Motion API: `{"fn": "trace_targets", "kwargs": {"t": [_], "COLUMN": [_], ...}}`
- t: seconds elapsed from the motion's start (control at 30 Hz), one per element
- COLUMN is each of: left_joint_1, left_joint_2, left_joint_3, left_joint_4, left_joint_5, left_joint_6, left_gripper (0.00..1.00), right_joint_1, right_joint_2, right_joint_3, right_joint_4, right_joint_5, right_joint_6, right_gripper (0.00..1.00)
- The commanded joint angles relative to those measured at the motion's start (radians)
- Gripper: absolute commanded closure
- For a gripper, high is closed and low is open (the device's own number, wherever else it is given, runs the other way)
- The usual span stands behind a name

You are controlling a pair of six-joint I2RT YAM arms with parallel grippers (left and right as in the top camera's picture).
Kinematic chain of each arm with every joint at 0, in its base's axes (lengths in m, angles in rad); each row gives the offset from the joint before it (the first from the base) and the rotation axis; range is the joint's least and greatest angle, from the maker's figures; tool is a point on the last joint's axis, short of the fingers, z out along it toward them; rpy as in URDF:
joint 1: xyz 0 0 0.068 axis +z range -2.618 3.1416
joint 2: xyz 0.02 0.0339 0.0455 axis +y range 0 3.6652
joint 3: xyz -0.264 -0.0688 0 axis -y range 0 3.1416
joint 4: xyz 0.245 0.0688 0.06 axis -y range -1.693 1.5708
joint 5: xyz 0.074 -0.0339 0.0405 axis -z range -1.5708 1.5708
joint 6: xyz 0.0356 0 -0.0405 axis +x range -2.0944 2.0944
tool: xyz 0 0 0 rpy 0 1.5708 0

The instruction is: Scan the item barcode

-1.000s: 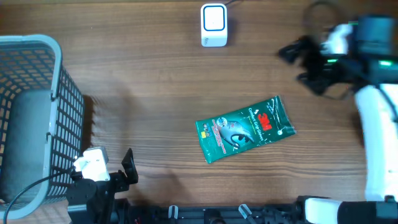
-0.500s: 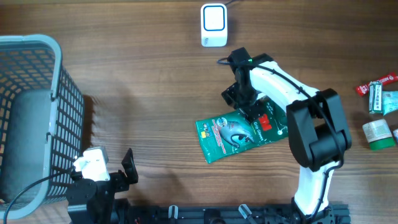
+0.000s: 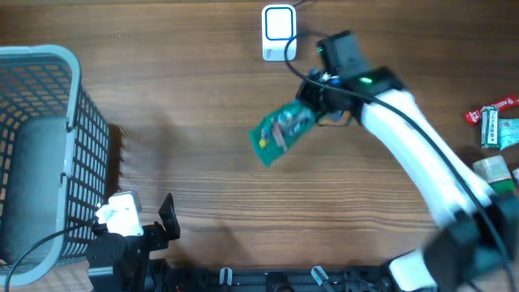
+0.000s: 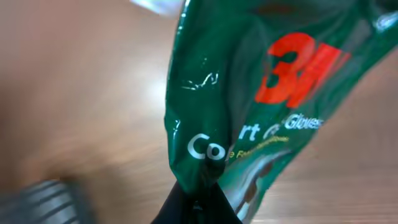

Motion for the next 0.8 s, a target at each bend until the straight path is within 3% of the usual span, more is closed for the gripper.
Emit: {"fn": "trace_targets", "kwargs": {"t": [0.0, 0.13, 0.2, 0.27, 0.3, 0.33, 0.43, 0.57, 0.67, 0.77], "left_joint_1": [0.002, 0.002, 0.002, 0.002, 0.002, 0.002, 0.002, 0.002, 0.002, 0.002], "left_joint_2": [-0.006, -0.006, -0.006, -0.006, -0.006, -0.006, -0.006, -0.006, -0.006, -0.006], "left_joint_3": [-0.005, -0.005, -0.005, -0.005, -0.005, -0.005, -0.005, -0.005, -0.005, -0.005], "left_joint_4": [0.003, 0.003, 0.003, 0.003, 0.003, 0.003, 0.003, 0.003, 0.003, 0.003], "left_joint_5": [0.012, 0.012, 0.012, 0.012, 0.012, 0.012, 0.012, 0.012, 0.012, 0.012], "left_joint_6": [-0.005, -0.005, -0.005, -0.005, -0.005, -0.005, -0.005, -0.005, -0.005, -0.005], "left_gripper": [0.00, 0.00, 0.00, 0.00, 0.00, 0.00, 0.00, 0.00, 0.00, 0.00], "right_joint_1": [0.000, 0.000, 0.002, 0.002, 0.002, 0.002, 0.002, -0.011, -0.017, -0.017], "right_joint_2": [-0.187, -0.272, -0.275, -0.269, -0.250, -0.233, -0.148, 0.036, 0.155, 0.210], "right_joint_3": [0.009, 0.009, 0.006, -0.042, -0.155, -0.219, -0.401, -0.467, -0.467, -0.467], "right_joint_4": [0.041, 0.077, 0.045, -0.025, -0.010, 0.034, 0.282, 0.569, 0.700, 0.680], "right_joint_5": [-0.100, -0.423, -0.613, -0.848, -1.071, -1.173, -1.464, -1.464, -1.276, -1.101], "right_joint_6": [-0.208, -0.454, -0.742, -1.132, -1.401, -1.458, -1.472, -1.081, -0.783, -0.774], "right_gripper": [0.96, 0.96, 0.96, 0.96, 0.96, 0.96, 0.96, 0.96, 0.96, 0.96]}}
